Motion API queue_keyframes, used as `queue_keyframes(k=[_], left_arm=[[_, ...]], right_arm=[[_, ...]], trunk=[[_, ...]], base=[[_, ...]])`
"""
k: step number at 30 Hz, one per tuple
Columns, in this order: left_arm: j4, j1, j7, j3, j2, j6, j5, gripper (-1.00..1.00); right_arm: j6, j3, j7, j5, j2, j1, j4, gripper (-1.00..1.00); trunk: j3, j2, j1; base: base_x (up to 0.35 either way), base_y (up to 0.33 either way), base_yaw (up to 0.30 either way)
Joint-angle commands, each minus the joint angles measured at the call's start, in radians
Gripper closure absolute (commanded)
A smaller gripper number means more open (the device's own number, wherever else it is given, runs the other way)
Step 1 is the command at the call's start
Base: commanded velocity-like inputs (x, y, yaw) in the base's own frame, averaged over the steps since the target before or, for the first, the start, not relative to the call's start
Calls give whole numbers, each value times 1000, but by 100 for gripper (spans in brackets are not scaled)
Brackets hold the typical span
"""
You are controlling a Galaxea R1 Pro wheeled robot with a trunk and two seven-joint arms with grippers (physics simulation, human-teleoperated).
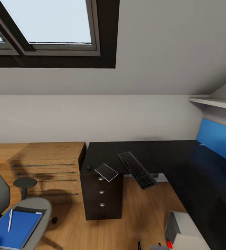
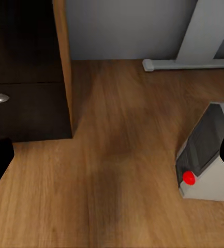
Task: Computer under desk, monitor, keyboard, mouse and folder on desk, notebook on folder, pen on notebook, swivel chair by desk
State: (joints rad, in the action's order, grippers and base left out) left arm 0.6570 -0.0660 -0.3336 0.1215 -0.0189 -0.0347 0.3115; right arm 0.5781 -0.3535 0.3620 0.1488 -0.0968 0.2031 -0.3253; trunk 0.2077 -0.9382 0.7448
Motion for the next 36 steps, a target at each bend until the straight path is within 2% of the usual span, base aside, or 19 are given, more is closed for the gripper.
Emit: queue_keyframes(k=[1,4,8,10,13,14,15,16,19,20,21,23,24,25,26,28,29,33,36], left_arm=[[5,0,-8,11,-1,-4,11,-100],[22,0,-6,15,0,-4,11,-100],[109,0,-6,17,2,1,13,-100],[198,0,-7,29,5,13,14,-100],[275,0,-7,38,6,53,15,-100],[332,0,-8,41,6,108,16,-100],[362,0,-8,41,6,143,16,-100],[425,0,-9,40,6,228,19,-100],[528,0,-10,28,6,361,28,-100],[598,0,-10,16,7,441,38,-100],[633,0,-11,10,7,476,44,-100],[761,0,-12,-6,7,587,74,-100],[787,0,-13,-8,7,608,82,-100],[873,3,-14,-14,10,681,127,-100],[881,6,-14,-15,13,688,135,-100],[902,27,-16,-16,30,707,154,-100],[909,51,-18,-17,54,715,161,-100],[911,70,-19,-17,91,717,167,-100],[910,72,-17,-18,93,717,167,-100]], right_arm=[[3,-6,3,13,3,1,-30,-100],[0,3,-4,22,8,1,-86,-100],[-19,35,-44,85,18,1,-161,-100],[-65,52,-109,156,25,1,-228,-100],[-124,70,-162,225,40,1,-291,-100],[-173,89,-197,281,56,1,-332,-100],[-199,99,-216,311,63,1,-351,-100],[-253,118,-258,375,78,1,-382,-100],[-332,143,-327,470,99,1,-422,-100],[-384,160,-368,531,114,1,-451,-100],[-410,170,-385,560,122,1,-466,-100],[-522,210,-430,669,152,1,-539,-100],[-551,221,-437,695,158,1,-558,-100],[-705,282,-455,818,177,2,-657,-100],[-734,298,-456,841,179,2,-672,-100],[-847,372,-461,929,185,1,-709,-100],[-939,451,-463,992,188,2,-728,-100],[-1026,535,-494,1034,206,1,-739,-100],[-1037,546,-554,1039,213,1,-741,-100]], trunk=[[1,-1,0],[1,-1,0],[1,-1,0],[1,-1,0],[7,-15,8],[11,-22,12],[14,-29,16],[17,-36,20],[26,-57,31],[29,-64,35],[32,-71,39],[39,-85,46],[42,-92,50],[45,-99,54],[48,-106,58],[54,-120,66],[58,-127,69],[70,-155,85],[79,-176,96]], base=[[81,3,0],[53,2,0],[20,1,0],[7,0,0],[4,0,0],[2,0,0],[1,0,0],[0,0,0],[0,0,0],[0,0,0],[0,0,0],[0,0,0],[0,0,0],[0,0,0],[0,0,0],[0,0,0],[0,0,0],[0,0,0],[0,0,0]])
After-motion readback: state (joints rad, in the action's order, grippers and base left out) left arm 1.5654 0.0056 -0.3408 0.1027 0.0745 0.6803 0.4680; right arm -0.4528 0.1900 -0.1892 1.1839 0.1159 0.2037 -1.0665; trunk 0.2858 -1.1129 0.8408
